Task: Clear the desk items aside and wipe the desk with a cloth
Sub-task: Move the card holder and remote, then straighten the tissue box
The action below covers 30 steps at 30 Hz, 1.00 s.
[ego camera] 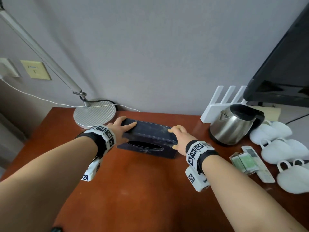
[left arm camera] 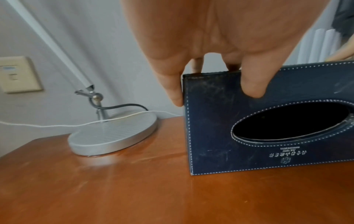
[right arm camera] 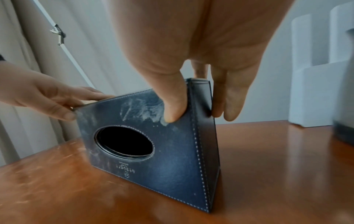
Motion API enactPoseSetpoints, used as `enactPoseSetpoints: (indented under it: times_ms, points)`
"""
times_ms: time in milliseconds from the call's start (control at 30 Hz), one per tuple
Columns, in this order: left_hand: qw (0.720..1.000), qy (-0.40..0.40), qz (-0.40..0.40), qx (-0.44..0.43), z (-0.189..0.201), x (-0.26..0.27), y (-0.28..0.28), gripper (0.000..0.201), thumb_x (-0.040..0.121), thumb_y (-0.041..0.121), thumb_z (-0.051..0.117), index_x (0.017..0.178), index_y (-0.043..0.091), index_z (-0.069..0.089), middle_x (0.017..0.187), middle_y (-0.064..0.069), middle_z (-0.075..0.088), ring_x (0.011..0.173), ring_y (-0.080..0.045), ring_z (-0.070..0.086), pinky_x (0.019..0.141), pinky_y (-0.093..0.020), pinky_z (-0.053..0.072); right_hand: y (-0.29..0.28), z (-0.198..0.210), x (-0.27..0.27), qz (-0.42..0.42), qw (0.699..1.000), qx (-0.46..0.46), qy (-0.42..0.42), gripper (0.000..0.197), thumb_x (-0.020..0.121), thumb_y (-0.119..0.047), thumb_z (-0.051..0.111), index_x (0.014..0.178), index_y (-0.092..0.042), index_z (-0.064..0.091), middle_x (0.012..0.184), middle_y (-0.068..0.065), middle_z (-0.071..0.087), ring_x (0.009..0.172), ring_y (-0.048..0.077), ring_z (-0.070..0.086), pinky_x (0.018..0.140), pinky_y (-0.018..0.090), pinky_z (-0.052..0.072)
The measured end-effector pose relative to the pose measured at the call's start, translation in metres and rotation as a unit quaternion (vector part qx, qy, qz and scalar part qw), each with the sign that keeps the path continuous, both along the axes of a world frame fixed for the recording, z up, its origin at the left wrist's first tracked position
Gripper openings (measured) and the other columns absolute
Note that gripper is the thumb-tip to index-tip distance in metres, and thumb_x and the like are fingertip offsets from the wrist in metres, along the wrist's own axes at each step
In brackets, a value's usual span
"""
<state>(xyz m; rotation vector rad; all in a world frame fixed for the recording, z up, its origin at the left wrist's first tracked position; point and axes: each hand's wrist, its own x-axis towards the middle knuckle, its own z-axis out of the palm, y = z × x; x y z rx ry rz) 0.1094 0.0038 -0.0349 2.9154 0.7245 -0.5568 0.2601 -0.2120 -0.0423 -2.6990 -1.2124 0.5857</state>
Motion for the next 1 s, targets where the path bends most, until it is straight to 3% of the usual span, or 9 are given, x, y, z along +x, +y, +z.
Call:
enactPoseSetpoints:
  times_ms: [133, 200, 300, 400, 567, 633, 767, 867, 1000]
  points:
    - [0.999, 0.025, -0.042, 0.023, -0.003, 0.028, -0.027, 0.063, 0.093, 0.043, 0.042, 0.143, 0.051, 0.004, 0.157, 0.006, -0.011, 0.138, -0.026, 0.030, 0.096, -0.035, 0.045, -0.026, -0.004, 0.027, -0.028, 0.999, 0.010, -0.012, 0.060, 0.086, -0.002, 0.057, 0.136, -0.022, 0.030, 0.145, -0.005, 0.019, 0.053, 0.017, 0.042, 0.057, 0.031, 0.043]
    - [0.998, 0.044, -0.048, 0.017, -0.001, 0.041, -0.039, 0.062, 0.094, 0.041, 0.041, 0.143, 0.051, 0.006, 0.156, 0.006, -0.014, 0.135, -0.025, 0.036, 0.090, -0.035, 0.050, -0.037, -0.005, 0.041, -0.050, 0.999, 0.013, -0.007, 0.065, 0.084, 0.007, 0.052, 0.136, -0.023, 0.030, 0.151, -0.005, 0.012, 0.063, 0.017, 0.051, 0.068, 0.033, 0.051]
    - [0.999, 0.049, -0.016, 0.002, 0.004, 0.063, -0.058, 0.071, 0.095, 0.036, 0.045, 0.145, 0.045, -0.004, 0.156, 0.002, -0.013, 0.106, -0.024, 0.057, 0.085, -0.031, 0.051, -0.047, -0.006, 0.061, -0.086, 0.996, 0.026, 0.015, 0.076, 0.077, 0.018, 0.043, 0.136, -0.027, 0.031, 0.157, -0.008, -0.001, 0.091, 0.021, 0.063, 0.083, 0.038, 0.054]
    - [1.000, 0.027, 0.004, -0.013, -0.002, 0.083, -0.054, 0.074, 0.097, 0.020, 0.042, 0.144, 0.046, -0.009, 0.156, 0.002, -0.013, 0.116, -0.022, 0.051, 0.080, -0.029, 0.052, -0.047, -0.004, 0.073, -0.102, 0.993, 0.038, 0.042, 0.083, 0.076, 0.022, 0.039, 0.140, -0.029, 0.030, 0.158, -0.007, -0.004, 0.106, 0.023, 0.060, 0.091, 0.036, 0.051]
    - [0.999, -0.033, -0.008, -0.036, -0.005, 0.098, -0.032, 0.064, 0.098, 0.013, 0.041, 0.148, 0.037, 0.010, 0.156, -0.001, 0.003, 0.134, -0.024, 0.037, 0.099, -0.031, 0.042, -0.037, -0.003, 0.088, -0.121, 0.987, 0.082, 0.061, 0.078, 0.081, 0.020, 0.038, 0.143, -0.027, 0.031, 0.158, -0.004, 0.004, 0.123, 0.021, 0.051, 0.105, 0.030, 0.040]
    - [0.996, -0.063, -0.002, -0.056, -0.008, 0.106, -0.022, 0.061, 0.097, 0.012, 0.043, 0.148, 0.033, 0.018, 0.154, -0.001, 0.013, 0.135, -0.023, 0.035, 0.104, -0.032, 0.038, -0.033, -0.005, 0.091, -0.139, 0.984, 0.101, 0.039, 0.069, 0.087, 0.014, 0.037, 0.142, -0.027, 0.031, 0.156, -0.002, 0.011, 0.126, 0.019, 0.047, 0.100, 0.023, 0.038]
    - [0.986, -0.124, 0.047, -0.103, -0.010, 0.119, -0.008, 0.053, 0.093, 0.016, 0.051, 0.143, 0.022, 0.033, 0.147, -0.005, 0.029, 0.131, -0.026, 0.040, 0.108, -0.034, 0.034, -0.023, -0.015, 0.101, -0.236, 0.958, 0.153, 0.066, 0.063, 0.094, -0.009, 0.048, 0.146, -0.028, 0.018, 0.150, 0.009, 0.031, 0.122, 0.029, 0.049, 0.095, 0.034, 0.041]
    - [0.975, -0.167, 0.077, -0.122, -0.019, 0.124, 0.000, 0.068, 0.086, 0.019, 0.064, 0.145, 0.020, 0.029, 0.147, -0.009, 0.026, 0.130, -0.029, 0.040, 0.108, -0.035, 0.035, -0.013, -0.021, 0.113, -0.247, 0.949, 0.172, 0.097, 0.073, 0.091, -0.011, 0.056, 0.148, -0.029, 0.013, 0.149, 0.008, 0.036, 0.127, 0.029, 0.046, 0.102, 0.035, 0.037]
    - [0.970, -0.156, 0.111, -0.147, -0.034, 0.131, 0.011, 0.079, 0.083, 0.016, 0.067, 0.147, 0.022, 0.022, 0.148, -0.008, 0.021, 0.127, -0.029, 0.044, 0.107, -0.035, 0.037, 0.006, -0.033, 0.127, -0.207, 0.960, 0.161, 0.096, 0.063, 0.090, -0.010, 0.057, 0.145, -0.025, 0.027, 0.148, 0.007, 0.035, 0.132, 0.025, 0.041, 0.107, 0.033, 0.033]
